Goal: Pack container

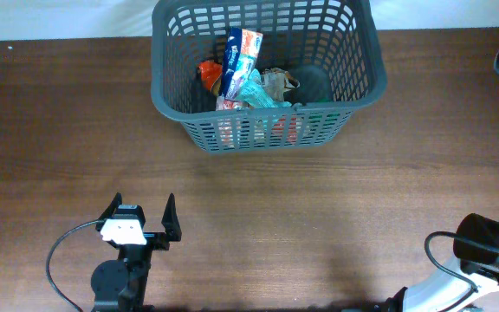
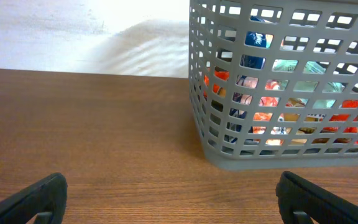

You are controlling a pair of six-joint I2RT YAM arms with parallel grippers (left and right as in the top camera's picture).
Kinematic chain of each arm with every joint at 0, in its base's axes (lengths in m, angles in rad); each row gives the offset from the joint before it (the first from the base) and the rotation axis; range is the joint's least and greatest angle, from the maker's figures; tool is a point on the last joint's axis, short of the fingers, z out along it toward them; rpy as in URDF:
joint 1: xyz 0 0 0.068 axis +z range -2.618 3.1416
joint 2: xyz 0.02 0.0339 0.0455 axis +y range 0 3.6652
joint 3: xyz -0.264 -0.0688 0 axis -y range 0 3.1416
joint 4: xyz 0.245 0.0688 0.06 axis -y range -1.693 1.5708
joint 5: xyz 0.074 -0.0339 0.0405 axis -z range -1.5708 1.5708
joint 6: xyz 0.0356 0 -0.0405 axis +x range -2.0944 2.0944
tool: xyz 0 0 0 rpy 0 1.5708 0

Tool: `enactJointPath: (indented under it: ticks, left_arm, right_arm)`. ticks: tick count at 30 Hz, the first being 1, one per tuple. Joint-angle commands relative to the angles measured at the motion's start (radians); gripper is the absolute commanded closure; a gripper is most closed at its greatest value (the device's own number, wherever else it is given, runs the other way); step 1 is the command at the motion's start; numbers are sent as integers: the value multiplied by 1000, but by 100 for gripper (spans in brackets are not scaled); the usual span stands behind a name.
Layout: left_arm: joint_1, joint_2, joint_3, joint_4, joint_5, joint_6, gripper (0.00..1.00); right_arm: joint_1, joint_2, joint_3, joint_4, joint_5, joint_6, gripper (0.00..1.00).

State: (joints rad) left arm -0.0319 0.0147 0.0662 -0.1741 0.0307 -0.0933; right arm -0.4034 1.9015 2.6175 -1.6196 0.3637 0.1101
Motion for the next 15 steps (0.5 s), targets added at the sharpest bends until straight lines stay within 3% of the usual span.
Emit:
enactJointPath:
  ticks: [1,15]
  left_arm:
    - [4,-10,-16,3,11,20,1]
    - [4,-10,-16,2,-56,21,1]
  right_arm:
    - [-3,3,-3,3,-6,15,1]
    - [-3,3,-3,3,-6,15,1]
